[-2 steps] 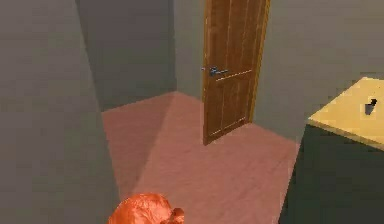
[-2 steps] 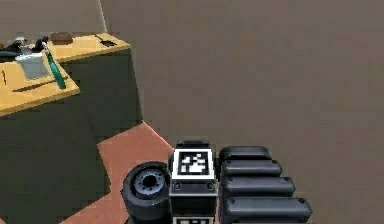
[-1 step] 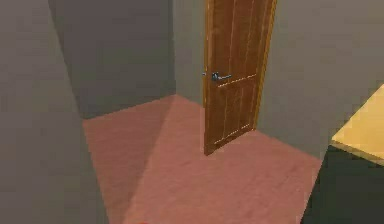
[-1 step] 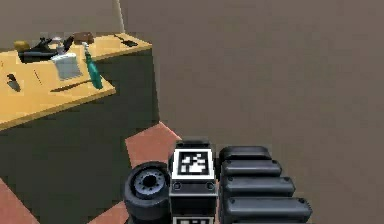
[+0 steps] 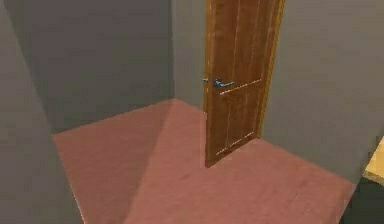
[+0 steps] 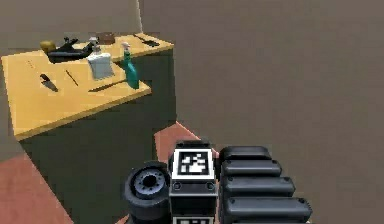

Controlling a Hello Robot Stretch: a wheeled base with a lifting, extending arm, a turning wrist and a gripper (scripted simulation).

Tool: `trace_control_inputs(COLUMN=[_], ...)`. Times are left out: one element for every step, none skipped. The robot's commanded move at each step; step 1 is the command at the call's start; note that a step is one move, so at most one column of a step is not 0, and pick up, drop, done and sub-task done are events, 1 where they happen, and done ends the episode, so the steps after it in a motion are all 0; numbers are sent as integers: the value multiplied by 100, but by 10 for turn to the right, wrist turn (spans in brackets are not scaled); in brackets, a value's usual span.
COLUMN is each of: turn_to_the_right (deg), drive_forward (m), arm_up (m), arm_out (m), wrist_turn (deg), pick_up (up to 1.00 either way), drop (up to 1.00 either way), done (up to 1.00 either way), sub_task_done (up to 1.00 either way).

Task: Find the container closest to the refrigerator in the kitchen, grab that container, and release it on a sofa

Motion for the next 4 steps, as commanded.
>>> trace_control_inputs(turn_to_the_right=[450,30,0,-420], drive_forward=[0,0,45,0], arm_up=[0,0,0,0], arm_out=[0,0,0,0], wrist_turn=[0,0,0,0], pick_up=[0,0,0,0], drop=[0,0,0,0], done=[0,0,0,0], sub_task_done=[0,0,0,0])
